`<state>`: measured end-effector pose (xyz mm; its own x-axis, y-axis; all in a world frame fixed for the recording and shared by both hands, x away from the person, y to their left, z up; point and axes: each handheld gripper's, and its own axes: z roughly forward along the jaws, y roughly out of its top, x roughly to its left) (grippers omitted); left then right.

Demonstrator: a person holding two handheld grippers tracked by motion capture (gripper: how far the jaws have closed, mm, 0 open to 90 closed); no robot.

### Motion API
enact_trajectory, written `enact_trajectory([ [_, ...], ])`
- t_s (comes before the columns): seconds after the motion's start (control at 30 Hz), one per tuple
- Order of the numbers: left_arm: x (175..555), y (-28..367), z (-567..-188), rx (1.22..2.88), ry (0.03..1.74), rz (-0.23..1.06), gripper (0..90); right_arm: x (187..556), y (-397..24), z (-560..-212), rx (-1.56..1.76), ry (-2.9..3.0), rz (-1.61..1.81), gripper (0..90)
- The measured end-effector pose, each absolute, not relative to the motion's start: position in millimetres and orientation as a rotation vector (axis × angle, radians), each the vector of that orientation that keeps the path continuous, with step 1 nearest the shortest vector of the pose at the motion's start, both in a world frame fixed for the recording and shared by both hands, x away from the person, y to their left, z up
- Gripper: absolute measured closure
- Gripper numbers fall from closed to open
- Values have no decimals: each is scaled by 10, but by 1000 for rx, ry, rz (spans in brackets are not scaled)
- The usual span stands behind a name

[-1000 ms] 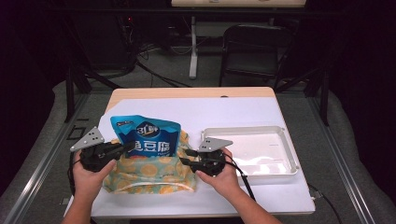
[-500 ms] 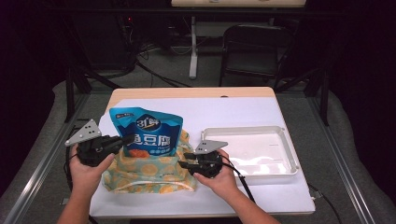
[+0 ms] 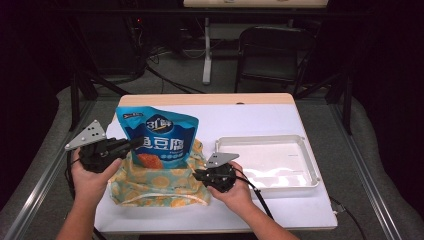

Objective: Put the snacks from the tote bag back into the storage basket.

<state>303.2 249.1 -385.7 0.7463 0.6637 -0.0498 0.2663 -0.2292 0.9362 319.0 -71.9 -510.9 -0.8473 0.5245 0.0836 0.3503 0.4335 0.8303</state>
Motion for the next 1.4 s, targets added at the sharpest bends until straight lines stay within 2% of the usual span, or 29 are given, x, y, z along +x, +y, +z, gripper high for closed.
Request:
enact_trajectory([
  [0.57,3028,2511,-3680,1804,717,456,900,3176,-687,-5148,766,2516,1370,841],
  [1.07,3034,2467,-3396,1799,703,486,900,3170,-738,-5085,776,2489,1434,755],
  [1.4,3068,2428,-3336,1795,701,484,900,3171,-782,-5022,786,2455,1470,749],
])
